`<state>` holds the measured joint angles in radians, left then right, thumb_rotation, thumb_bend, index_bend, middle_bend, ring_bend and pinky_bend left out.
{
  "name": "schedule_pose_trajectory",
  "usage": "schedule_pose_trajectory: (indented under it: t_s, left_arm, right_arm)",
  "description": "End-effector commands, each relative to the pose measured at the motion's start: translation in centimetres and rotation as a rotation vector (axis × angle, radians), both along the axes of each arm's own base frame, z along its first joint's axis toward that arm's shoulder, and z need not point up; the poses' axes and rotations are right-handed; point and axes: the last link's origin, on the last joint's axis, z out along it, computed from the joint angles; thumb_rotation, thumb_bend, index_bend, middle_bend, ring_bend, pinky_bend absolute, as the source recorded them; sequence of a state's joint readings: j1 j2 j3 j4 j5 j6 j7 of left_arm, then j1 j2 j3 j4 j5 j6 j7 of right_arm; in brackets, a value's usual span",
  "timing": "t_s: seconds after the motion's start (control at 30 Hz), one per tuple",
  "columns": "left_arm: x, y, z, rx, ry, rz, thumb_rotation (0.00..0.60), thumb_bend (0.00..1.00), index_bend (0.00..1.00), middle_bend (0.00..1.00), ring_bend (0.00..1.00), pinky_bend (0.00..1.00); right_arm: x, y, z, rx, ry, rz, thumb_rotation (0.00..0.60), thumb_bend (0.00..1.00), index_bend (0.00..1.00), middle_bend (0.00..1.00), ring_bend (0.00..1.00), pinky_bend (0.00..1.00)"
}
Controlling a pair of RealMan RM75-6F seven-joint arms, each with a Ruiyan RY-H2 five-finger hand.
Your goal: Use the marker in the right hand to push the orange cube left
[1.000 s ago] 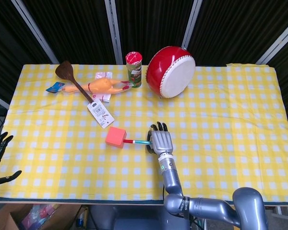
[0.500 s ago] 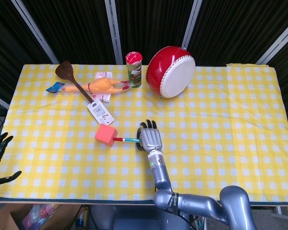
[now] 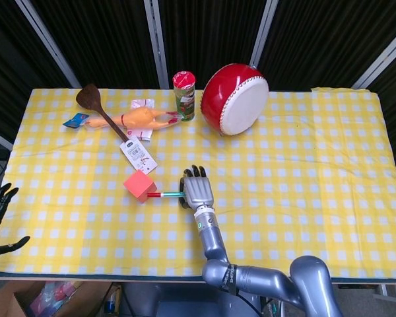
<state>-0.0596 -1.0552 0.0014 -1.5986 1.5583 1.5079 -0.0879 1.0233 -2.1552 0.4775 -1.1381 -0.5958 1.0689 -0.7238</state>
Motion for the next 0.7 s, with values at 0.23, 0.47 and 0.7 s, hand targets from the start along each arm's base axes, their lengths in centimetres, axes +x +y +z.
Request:
schedule_pose_trajectory:
  t_s: [0.23, 0.47, 0.7]
  left_arm:
    - [-0.2, 0.0, 0.1, 0.0, -0.003, 0.016, 0.6, 0.0, 0.0, 0.0, 0.0, 0.0]
    - [-0.3, -0.2, 0.2, 0.004, 0.0, 0.019, 0.6, 0.0, 0.0, 0.0, 0.0, 0.0]
    - [-0.4, -0.4, 0.3, 0.008, 0.0, 0.024, 0.6, 0.0, 0.0, 0.0, 0.0, 0.0]
  right_arm:
    - [0.7, 0.1, -0.3, 0.006, 0.01, 0.021, 0.6, 0.55, 0.65, 0.2, 0.0, 0.0]
    - [-0.7, 0.3, 1.3, -0.033, 0.037, 0.029, 0.6, 0.55, 0.65, 0.2, 0.0, 0.0]
    - [-3.5, 0.0, 5.4, -0.113, 0.069, 0.025, 0.6, 0.55, 0.65, 0.2, 0.0, 0.0]
